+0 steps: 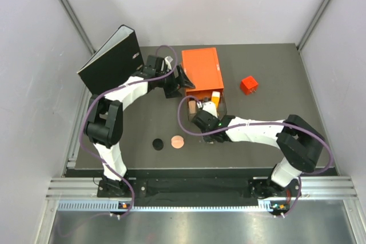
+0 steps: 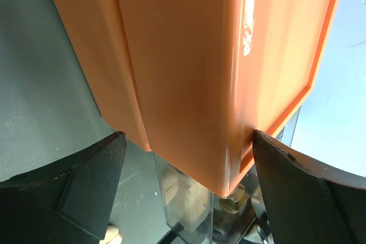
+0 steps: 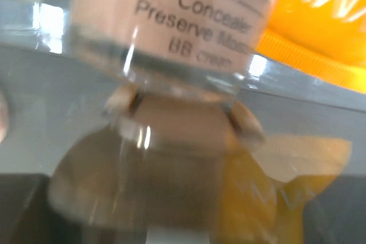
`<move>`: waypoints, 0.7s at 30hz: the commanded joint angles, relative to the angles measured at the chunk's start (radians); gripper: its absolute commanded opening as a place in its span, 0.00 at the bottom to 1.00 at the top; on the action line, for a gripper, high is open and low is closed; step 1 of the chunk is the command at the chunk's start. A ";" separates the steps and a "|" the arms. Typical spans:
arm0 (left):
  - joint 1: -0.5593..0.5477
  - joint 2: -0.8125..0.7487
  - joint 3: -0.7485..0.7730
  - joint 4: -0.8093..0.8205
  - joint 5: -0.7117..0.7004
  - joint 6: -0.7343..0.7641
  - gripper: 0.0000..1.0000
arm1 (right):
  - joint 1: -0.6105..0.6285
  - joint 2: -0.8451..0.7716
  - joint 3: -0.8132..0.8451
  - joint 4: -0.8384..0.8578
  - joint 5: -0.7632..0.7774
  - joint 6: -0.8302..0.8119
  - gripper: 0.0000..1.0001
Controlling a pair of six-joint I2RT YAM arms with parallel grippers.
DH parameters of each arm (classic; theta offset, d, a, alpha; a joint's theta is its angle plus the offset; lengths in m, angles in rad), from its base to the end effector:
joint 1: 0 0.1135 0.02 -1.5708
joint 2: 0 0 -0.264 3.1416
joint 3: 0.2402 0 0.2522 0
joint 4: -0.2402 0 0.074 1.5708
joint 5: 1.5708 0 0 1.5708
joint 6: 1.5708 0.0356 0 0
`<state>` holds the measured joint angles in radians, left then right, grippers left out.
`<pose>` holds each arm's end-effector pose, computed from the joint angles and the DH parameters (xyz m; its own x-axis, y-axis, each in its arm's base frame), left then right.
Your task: Organize the makeup
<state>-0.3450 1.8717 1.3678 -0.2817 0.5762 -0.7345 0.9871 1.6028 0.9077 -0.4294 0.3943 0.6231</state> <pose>0.3841 -0.1587 0.2265 -0.9270 -0.2641 -0.2664 0.0334 0.6493 -0.7598 0.1774 0.2437 0.1702 -0.8000 -0.2336 -0.5527 -0.2613 0.9648 -0.0295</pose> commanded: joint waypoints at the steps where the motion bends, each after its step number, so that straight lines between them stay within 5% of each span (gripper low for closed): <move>1: -0.008 0.061 -0.006 -0.152 -0.099 0.057 0.94 | 0.036 -0.102 0.095 0.003 -0.009 -0.075 0.01; 12: -0.008 0.101 0.066 -0.168 -0.098 0.040 0.93 | 0.036 -0.221 0.154 -0.091 -0.002 -0.115 0.01; 21: -0.008 0.103 0.088 -0.189 -0.110 0.049 0.93 | 0.036 -0.319 0.137 -0.117 -0.005 -0.088 0.18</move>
<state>-0.3458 1.9274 1.4643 -0.3790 0.6014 -0.7300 1.0126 1.3769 1.0248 -0.5304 0.3870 0.5243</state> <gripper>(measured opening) 0.930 0.112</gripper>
